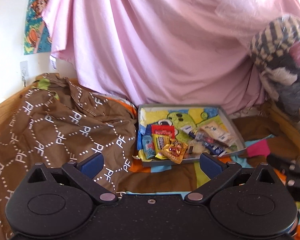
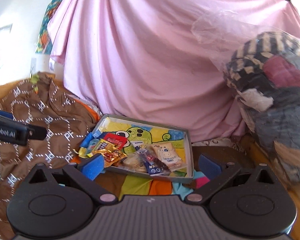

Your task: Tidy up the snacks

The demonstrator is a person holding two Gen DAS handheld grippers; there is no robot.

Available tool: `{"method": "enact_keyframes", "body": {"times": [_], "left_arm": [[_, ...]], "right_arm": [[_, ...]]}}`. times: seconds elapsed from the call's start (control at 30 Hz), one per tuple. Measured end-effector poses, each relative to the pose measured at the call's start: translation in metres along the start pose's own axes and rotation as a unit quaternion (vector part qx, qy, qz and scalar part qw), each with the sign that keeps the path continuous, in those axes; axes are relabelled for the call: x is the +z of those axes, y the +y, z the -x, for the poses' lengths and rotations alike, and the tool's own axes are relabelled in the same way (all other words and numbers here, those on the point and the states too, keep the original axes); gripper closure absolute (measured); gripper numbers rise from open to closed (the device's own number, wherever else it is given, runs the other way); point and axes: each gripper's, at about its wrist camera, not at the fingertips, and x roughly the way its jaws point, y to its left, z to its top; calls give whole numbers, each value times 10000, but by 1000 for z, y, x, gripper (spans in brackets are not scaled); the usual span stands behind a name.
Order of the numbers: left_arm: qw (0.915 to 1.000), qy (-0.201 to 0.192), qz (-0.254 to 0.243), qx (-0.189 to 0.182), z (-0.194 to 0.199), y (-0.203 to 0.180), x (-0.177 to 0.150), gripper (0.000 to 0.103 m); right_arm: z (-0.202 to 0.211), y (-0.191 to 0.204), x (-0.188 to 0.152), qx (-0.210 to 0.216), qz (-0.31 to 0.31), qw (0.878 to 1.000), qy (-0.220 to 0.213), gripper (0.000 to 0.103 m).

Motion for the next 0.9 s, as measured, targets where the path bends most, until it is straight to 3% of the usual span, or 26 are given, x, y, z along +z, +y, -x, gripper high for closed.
{"method": "enact_keyframes", "body": {"times": [0.23,0.33,0.63,0.77,0.9], "left_arm": [[9986,-485,171,85,45,3,0,1],[9984,-483,257,143,55,5,-2,1],[9973,-512,383,357,56,22,-12,1],[9970,-465,444,431,35,28,-20,1],[9956,-391,701,473,13,32,-27,1]], "right_arm": [[38,-5,3,119,-313,9994,-23,0],[45,-7,10,210,-325,9992,-64,0],[24,0,23,854,399,9951,312,0],[16,-2,16,1008,703,9924,-88,0],[7,-12,10,815,635,9934,-494,0]]}}
